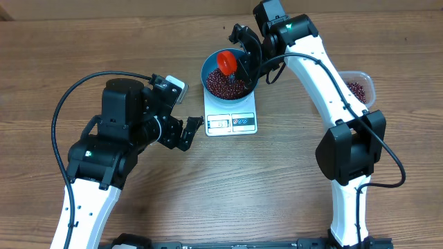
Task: Scoop item into bowl and weigh 150g on scale
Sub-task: 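Carry the red scoop left and lower it into the teal bowl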
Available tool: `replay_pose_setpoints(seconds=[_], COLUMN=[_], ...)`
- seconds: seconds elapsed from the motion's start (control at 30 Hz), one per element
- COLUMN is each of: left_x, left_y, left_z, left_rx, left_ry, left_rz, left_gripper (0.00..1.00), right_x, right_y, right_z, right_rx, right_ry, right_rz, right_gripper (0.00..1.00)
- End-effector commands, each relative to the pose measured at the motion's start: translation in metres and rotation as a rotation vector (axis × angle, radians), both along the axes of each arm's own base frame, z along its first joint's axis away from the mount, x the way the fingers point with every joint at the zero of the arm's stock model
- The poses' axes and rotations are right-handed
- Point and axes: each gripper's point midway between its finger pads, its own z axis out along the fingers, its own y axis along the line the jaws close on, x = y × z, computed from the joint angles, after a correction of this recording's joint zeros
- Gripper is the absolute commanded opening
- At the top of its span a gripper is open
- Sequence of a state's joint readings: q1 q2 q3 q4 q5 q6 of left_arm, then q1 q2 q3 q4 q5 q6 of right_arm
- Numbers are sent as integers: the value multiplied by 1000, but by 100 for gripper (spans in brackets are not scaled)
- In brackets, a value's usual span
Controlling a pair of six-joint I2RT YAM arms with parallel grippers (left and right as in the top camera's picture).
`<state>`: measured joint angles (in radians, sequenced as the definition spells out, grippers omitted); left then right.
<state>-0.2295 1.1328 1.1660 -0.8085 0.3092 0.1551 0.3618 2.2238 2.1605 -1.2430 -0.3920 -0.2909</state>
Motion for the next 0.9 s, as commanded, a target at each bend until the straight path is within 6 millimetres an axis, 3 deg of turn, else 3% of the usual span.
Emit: replay_pose_setpoints(seconds=[0.0,0.37,0.87], left_x=[0,0,0], left_y=[-2,-2,-2], left_z=[10,10,10], left_rx=[-14,-14,-14], left_ry=[-18,-17,-17], left_rz=[8,8,8], left_gripper=[100,100,100], right_x=[2,2,7], right_y=[2,4,3], right_z=[-14,-42,-50], right_rx=[-25,-130,-180], right_ry=[1,5,-20], right_rz=[10,8,3], right_gripper=[4,4,4])
